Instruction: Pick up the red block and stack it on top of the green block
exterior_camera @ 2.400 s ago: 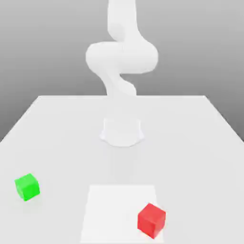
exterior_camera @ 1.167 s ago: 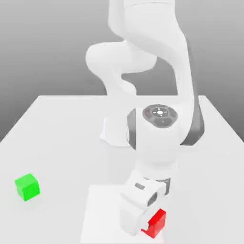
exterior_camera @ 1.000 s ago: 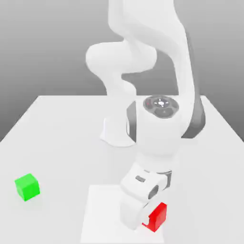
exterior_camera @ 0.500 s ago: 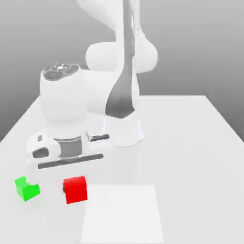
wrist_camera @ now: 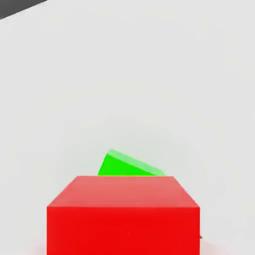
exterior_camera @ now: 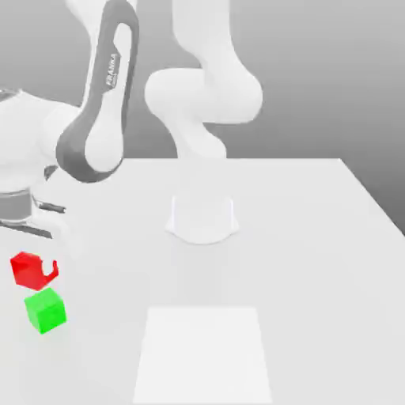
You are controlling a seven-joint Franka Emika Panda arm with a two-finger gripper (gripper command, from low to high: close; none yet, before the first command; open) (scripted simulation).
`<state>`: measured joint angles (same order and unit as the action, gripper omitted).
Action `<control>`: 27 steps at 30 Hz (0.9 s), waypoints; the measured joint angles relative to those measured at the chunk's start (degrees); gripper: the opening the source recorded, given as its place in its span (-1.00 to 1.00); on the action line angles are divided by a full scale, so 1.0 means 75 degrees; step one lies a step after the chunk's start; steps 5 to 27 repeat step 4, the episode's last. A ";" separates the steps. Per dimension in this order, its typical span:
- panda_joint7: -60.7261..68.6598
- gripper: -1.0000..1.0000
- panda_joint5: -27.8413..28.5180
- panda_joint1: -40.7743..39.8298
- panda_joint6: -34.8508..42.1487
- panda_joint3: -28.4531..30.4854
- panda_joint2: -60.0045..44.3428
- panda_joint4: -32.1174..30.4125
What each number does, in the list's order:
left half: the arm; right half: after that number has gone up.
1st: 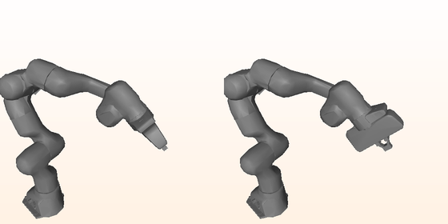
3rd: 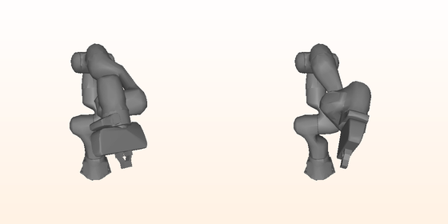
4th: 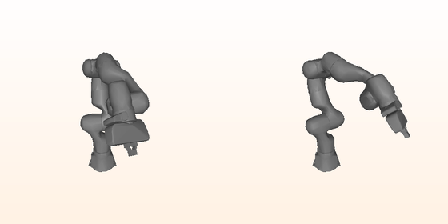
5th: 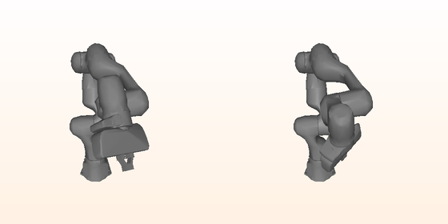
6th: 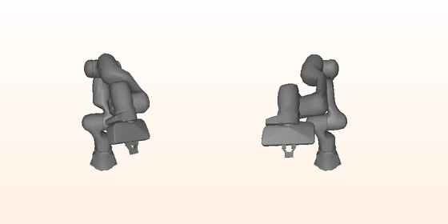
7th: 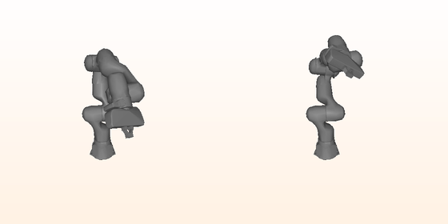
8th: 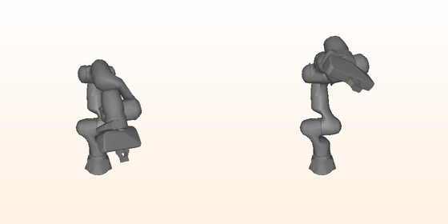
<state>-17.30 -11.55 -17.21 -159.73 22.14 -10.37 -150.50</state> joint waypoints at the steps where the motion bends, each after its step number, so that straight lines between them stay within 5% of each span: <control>1: 0.0131 1.00 -0.0183 -0.0082 -0.0136 -0.0121 -0.0163 0.0012; 27: 0.0131 1.00 -0.0183 -0.0082 -0.0136 -0.0121 -0.0163 0.0012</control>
